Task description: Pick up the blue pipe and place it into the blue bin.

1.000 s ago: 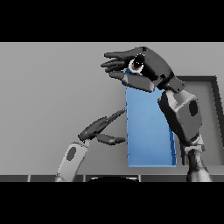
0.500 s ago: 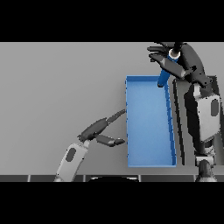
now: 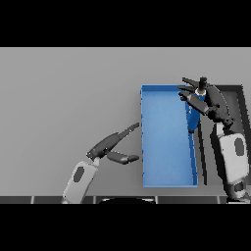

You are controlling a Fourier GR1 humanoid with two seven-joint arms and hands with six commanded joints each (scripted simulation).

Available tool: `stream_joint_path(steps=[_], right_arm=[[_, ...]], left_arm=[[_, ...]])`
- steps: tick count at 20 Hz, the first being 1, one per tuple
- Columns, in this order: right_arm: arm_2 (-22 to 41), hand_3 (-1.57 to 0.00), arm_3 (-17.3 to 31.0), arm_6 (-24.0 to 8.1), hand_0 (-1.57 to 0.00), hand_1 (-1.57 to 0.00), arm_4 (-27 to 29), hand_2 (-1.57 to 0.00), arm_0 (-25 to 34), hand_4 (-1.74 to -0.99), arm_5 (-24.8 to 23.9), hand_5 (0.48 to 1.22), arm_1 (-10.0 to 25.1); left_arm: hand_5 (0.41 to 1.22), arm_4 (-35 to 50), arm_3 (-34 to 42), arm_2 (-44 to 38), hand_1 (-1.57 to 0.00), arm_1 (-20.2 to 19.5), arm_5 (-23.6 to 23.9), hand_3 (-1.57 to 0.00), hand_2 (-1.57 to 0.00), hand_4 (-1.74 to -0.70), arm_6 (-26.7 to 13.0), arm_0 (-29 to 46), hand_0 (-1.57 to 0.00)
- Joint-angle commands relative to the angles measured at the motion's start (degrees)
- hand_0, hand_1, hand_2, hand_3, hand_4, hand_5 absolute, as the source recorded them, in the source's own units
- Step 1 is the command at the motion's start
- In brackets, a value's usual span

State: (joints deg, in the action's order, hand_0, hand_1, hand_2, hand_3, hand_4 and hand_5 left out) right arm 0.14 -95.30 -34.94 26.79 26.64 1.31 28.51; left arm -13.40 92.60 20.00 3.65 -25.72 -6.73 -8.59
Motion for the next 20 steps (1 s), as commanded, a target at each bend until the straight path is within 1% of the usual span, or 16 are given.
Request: stream_joint_path(steps=[1,2,3,4,5,7,8,9,10,11,12,13,15,16,19,20], right_arm=[[2.4,-1.57,0.2,0.0,-1.57,-1.57,-0.1,-1.57,-1.3,-1.741,-2.7,1.221,1.8],[4.5,-1.51,0.2,0.0,-1.57,-1.57,0.4,-1.57,-2.6,-1.741,-5.3,1.221,3.6],[7.3,-1.52,0.4,0.0,-1.57,-1.57,1.6,-1.57,-3.2,-1.741,-8.3,1.221,4.8],[9.3,-1.26,0.5,0.0,-1.57,-1.57,2.0,-1.57,-3.8,-1.741,-10.6,1.221,6.1],[11.7,-1.13,0.8,0.0,-1.57,-1.57,2.5,-1.57,-4.5,-1.741,-12.2,1.221,8.1],[15.5,-0.91,1.5,0.6,-1.57,-1.57,2.1,-1.57,-4.1,-1.741,-15.8,1.221,10.1],[16.2,-0.85,1.1,0.9,-1.57,-1.55,2.0,-1.57,-4.5,-1.741,-17.3,1.221,11.0],[17.2,-0.79,2.4,1.0,-1.46,-1.34,2.0,-1.34,-3.7,-1.678,-17.8,1.221,11.4],[18.8,-0.63,3.5,1.3,-1.17,-1.07,1.8,-1.07,-3.0,-1.592,-18.5,1.221,11.8],[20.4,-0.50,4.6,1.1,-0.94,-0.85,2.4,-0.86,-2.1,-1.503,-19.1,1.221,12.8],[22.5,-0.40,5.6,1.1,-0.75,-0.68,3.7,-0.68,-1.3,-1.413,-19.9,1.221,14.1],[24.5,-0.32,5.6,1.2,-0.60,-0.55,4.5,-0.55,-0.6,-1.337,-18.1,1.221,15.5],[28.9,-0.21,6.1,1.3,-0.38,-0.35,4.9,-0.35,1.3,-1.219,-15.6,1.137,18.0],[32.6,-0.16,7.9,0.1,-0.31,-0.28,6.6,-0.28,2.8,-1.175,-14.7,1.084,20.2],[38.3,-0.08,9.8,0.0,-0.16,-0.14,10.0,-0.14,4.4,-1.083,-14.0,0.934,23.9],[39.9,-0.07,10.2,0.0,-0.12,-0.11,10.9,-0.11,5.1,-1.078,-13.9,0.898,24.5]], left_arm=[[0.425,-0.3,-0.2,0.5,0.00,0.1,-0.1,0.00,0.00,-0.88,0.5,0.5,0.00],[0.423,-0.3,0.4,0.9,0.00,0.4,0.0,0.00,0.00,-0.89,0.6,0.9,0.00],[0.422,0.0,0.5,0.5,0.00,0.0,-0.2,0.00,0.00,-0.89,0.7,0.5,0.00],[0.420,0.1,1.0,0.7,0.00,-0.2,-0.4,0.00,0.00,-0.89,1.2,1.2,0.00],[0.420,-0.9,0.2,1.0,0.00,-0.2,0.1,0.00,0.00,-0.89,1.1,1.2,0.00],[0.421,-0.3,0.2,0.4,0.00,-0.3,-0.1,0.00,0.00,-0.88,1.1,0.5,0.00],[0.421,-0.7,0.2,0.9,0.00,0.0,0.1,0.00,0.00,-0.88,0.7,0.6,0.00],[0.421,-0.6,0.5,0.7,0.00,0.2,0.3,0.00,0.00,-0.88,0.1,0.3,0.00],[0.422,-0.3,0.8,0.6,0.00,-0.2,-0.1,0.00,0.00,-0.88,0.6,0.4,0.00],[0.422,-0.5,0.4,0.6,0.00,-0.1,0.0,0.00,0.00,-0.88,-0.2,0.1,0.00],[0.425,-0.4,0.5,0.9,0.00,-0.1,-0.2,0.00,0.00,-0.88,0.0,0.5,0.00],[0.427,-0.5,0.8,0.8,0.00,-0.3,-0.1,0.00,0.00,-0.88,0.0,0.7,0.00],[0.430,-0.4,0.3,0.7,0.00,-0.1,-0.1,0.00,0.00,-0.88,-0.1,0.3,0.00],[0.429,-0.2,0.7,0.8,0.00,0.1,-0.1,0.00,0.00,-0.88,-0.2,0.7,0.00],[0.428,-0.1,1.4,0.7,0.00,-0.3,0.0,0.00,0.00,-0.89,0.3,1.4,0.00],[0.426,-0.3,1.2,0.8,0.00,-0.2,0.2,0.00,0.00,-0.89,0.1,1.2,0.00]])
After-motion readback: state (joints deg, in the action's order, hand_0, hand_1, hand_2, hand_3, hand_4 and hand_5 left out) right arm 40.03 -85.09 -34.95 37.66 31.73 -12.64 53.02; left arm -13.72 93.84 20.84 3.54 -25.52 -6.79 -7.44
